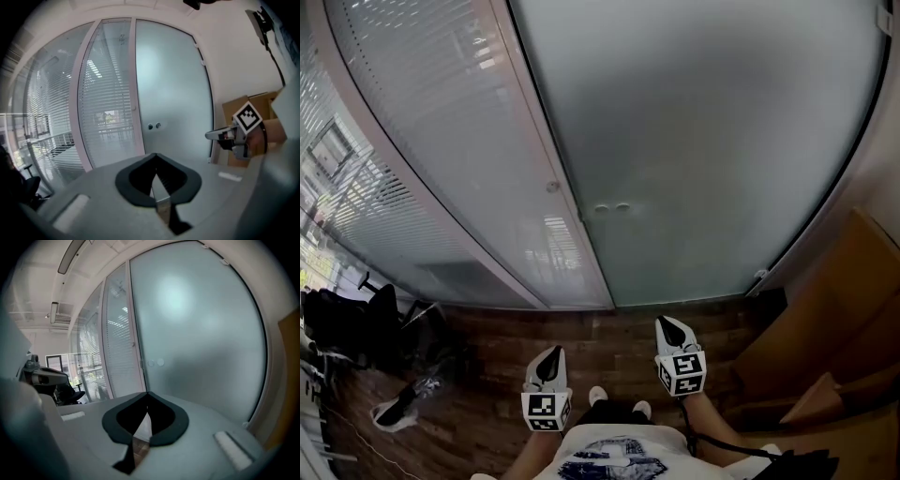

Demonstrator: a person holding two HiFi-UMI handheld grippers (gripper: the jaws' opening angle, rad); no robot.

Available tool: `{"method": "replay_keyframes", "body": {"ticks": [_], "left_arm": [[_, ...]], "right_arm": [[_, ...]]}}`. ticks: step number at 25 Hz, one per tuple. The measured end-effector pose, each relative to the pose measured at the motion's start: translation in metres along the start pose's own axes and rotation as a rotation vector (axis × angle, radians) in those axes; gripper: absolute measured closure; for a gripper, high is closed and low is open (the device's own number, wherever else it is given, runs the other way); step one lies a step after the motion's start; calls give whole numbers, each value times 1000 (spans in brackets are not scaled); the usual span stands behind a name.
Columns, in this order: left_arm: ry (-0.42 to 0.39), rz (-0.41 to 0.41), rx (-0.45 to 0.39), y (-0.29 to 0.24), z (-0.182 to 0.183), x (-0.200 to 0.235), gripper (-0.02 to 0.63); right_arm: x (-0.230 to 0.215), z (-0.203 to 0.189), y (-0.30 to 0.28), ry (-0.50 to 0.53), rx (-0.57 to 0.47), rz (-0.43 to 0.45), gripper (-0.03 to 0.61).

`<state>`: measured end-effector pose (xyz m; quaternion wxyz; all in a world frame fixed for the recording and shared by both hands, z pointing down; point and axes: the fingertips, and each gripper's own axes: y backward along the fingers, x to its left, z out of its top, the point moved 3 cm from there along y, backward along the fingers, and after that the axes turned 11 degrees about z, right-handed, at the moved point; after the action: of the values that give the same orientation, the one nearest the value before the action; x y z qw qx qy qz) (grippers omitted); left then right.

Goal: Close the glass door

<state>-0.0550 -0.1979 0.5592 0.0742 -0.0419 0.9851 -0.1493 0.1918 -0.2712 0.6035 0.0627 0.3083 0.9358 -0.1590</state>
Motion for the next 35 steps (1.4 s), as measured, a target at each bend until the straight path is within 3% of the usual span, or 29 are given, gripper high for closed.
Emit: {"method": "replay_keyframes", "body": {"ticks": [3,13,26,35], "left_arm": [[-16,4,18,11,-3,0,613],[-20,-7,6,55,-11,22,612],[27,5,-40,167,-69,117,613],[44,-41,-66,238,-115,154,613]], "right_arm": [[19,-14,20,-31,9,17,571],[110,-50,48,8,49,80,571],[271,-65,62,118,40,124,571],[353,-81,96,159,7,71,571]]}}
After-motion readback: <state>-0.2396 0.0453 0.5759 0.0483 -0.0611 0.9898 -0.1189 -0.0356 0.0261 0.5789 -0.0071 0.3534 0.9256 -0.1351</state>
